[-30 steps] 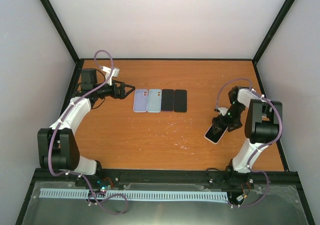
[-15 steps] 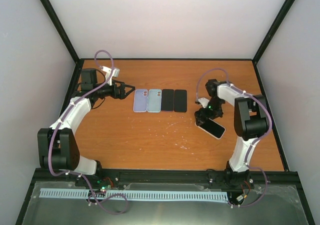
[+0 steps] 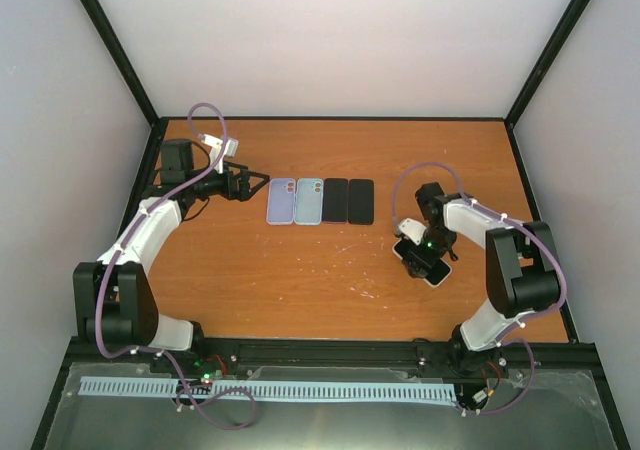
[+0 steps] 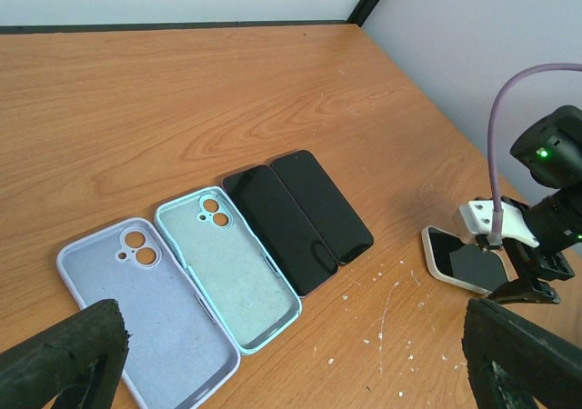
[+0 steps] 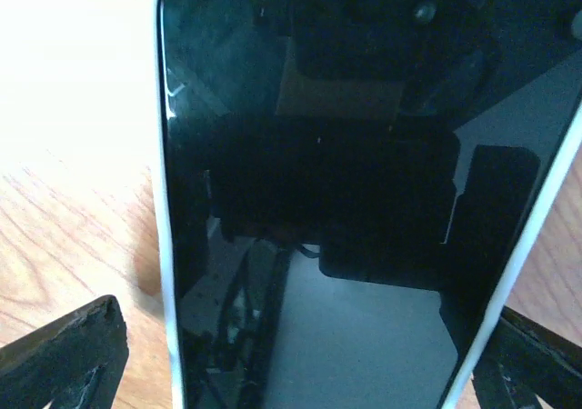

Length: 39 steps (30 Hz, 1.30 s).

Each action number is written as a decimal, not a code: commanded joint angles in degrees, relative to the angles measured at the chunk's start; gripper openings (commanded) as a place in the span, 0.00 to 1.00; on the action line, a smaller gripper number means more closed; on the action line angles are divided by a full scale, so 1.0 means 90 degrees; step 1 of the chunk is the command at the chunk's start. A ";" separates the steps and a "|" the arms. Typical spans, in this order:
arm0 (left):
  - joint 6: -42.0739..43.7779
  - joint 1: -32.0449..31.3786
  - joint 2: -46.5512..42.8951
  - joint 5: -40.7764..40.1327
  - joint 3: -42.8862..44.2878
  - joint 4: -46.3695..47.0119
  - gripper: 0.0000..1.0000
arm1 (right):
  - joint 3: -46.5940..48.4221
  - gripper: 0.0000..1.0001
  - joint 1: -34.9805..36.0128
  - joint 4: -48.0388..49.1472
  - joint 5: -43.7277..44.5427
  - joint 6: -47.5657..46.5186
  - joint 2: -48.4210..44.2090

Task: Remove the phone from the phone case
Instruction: Pick up the phone at the center of the board.

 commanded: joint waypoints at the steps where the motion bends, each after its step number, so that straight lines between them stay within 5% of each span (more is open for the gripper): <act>1: -0.0035 0.0033 0.0004 0.0063 0.0101 0.0165 1.00 | -0.0406 1.00 -0.0011 0.0510 0.0592 -0.0651 -0.0079; 5: -0.0127 0.0034 -0.0102 0.0044 0.0112 0.0150 1.00 | -0.0477 0.98 -0.0007 0.0625 0.0518 -0.0302 0.0071; 18: 0.0215 0.0035 -0.0662 -0.0800 0.0177 -0.0298 1.00 | -0.0085 0.59 0.0012 0.0773 -0.0128 -0.0060 -0.0597; 26: 0.0765 0.0038 -0.0189 -0.0171 0.0845 -0.0950 1.00 | 0.0973 0.55 0.0094 0.1183 -0.1088 0.0156 -0.1143; 32: -0.0057 -0.0107 0.0359 0.0881 0.1057 -0.0496 1.00 | 0.1663 0.54 0.0486 0.1566 -0.1301 0.0115 -0.1401; 39: -0.1332 -0.0910 0.0555 0.0914 0.1365 0.0343 0.99 | 0.2455 0.53 0.0959 0.1796 -0.0869 0.0635 -0.1241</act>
